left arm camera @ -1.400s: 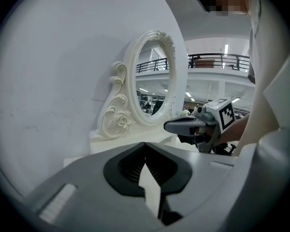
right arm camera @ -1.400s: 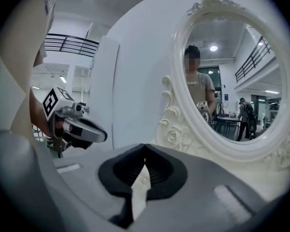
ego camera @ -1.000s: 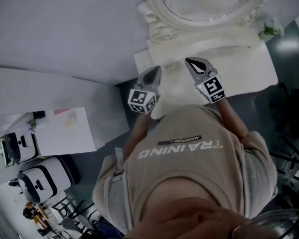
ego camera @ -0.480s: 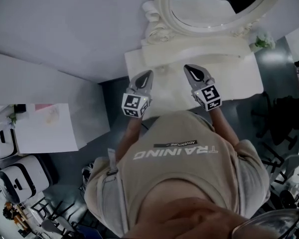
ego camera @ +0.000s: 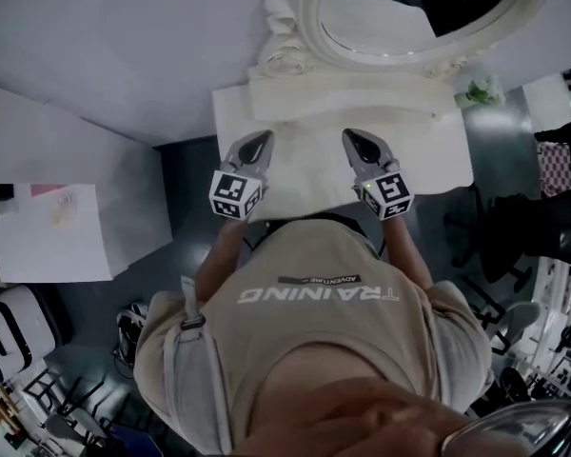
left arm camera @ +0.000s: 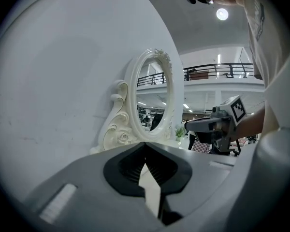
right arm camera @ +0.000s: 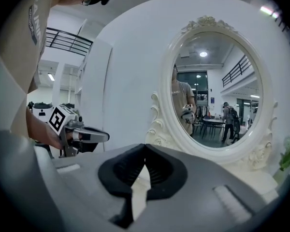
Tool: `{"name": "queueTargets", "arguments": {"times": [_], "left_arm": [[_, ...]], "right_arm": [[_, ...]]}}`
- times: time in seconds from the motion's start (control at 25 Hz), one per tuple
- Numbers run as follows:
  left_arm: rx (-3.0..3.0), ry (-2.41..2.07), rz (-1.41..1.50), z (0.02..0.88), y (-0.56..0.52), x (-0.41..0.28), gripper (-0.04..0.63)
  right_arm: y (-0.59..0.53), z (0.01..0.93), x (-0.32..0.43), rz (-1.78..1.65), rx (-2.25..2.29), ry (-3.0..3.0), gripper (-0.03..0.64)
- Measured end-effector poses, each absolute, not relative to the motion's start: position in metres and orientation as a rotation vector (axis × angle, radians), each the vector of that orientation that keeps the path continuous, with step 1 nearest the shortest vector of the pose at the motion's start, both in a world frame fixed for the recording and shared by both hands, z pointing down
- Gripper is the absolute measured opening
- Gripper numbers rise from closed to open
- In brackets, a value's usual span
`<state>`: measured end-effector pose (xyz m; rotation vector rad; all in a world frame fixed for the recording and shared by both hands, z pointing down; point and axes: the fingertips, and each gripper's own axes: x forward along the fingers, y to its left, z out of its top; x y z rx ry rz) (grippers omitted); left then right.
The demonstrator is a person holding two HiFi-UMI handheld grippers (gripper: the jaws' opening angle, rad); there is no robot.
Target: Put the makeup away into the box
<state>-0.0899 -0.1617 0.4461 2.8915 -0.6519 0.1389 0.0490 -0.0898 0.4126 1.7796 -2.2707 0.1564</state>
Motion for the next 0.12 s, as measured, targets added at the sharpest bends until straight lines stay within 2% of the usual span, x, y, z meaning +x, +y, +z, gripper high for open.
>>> {"name": "queueTargets", "arguments": {"times": [0.12], "left_arm": [[2.921,-0.643,0.16,0.4436,-0.1645,-0.0828,0.006]], "right_arm": [[-0.0932,0.4144,0.0594,0.181,1.822,-2.288,0.003]]}}
